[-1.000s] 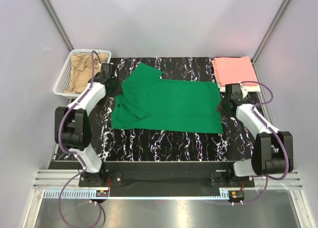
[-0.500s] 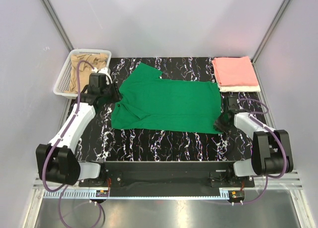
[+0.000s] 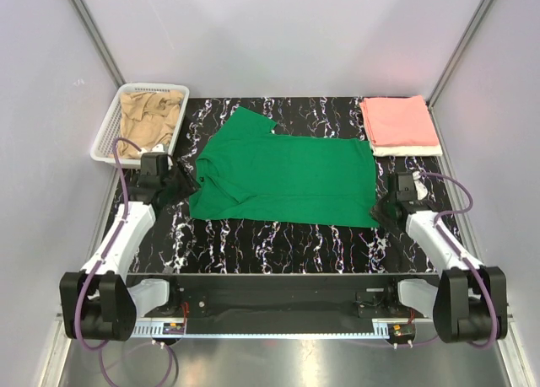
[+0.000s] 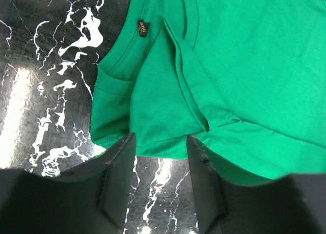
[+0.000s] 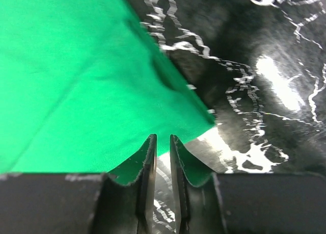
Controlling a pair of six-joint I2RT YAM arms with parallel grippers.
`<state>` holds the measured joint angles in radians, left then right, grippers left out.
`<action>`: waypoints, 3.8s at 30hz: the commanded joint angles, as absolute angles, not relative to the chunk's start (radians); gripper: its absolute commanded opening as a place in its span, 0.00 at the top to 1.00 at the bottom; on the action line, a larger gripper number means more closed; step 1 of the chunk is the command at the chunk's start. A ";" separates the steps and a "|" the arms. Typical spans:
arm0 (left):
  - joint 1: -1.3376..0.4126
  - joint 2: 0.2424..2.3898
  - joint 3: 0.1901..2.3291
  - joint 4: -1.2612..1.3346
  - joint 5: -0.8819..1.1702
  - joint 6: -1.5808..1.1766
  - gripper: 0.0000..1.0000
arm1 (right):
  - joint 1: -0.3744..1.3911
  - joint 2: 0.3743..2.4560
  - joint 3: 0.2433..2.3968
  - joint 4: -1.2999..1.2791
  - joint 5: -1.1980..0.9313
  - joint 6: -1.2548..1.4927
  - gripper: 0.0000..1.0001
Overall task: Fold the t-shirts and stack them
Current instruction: Fold the tshirt
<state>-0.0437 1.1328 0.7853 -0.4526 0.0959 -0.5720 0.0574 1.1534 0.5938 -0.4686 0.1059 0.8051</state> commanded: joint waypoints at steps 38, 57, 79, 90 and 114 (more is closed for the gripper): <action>-0.029 1.242 0.618 -0.276 -0.066 -0.666 0.63 | -0.021 1.388 0.600 -0.472 0.244 1.108 0.64; -0.028 1.439 0.744 -0.307 -0.084 -0.655 0.68 | -0.064 1.339 0.606 -0.494 0.301 1.051 0.65; -0.044 1.101 0.536 -0.272 -0.017 -0.666 0.58 | -0.006 1.334 0.698 -0.229 -0.064 1.022 0.82; -0.044 1.195 0.482 -0.140 -0.051 -0.767 0.55 | 0.035 1.543 0.698 -0.172 -0.065 1.043 0.87; -0.132 1.152 0.690 -0.399 -0.127 -0.583 0.57 | 0.041 1.413 0.816 -0.370 0.008 0.625 0.81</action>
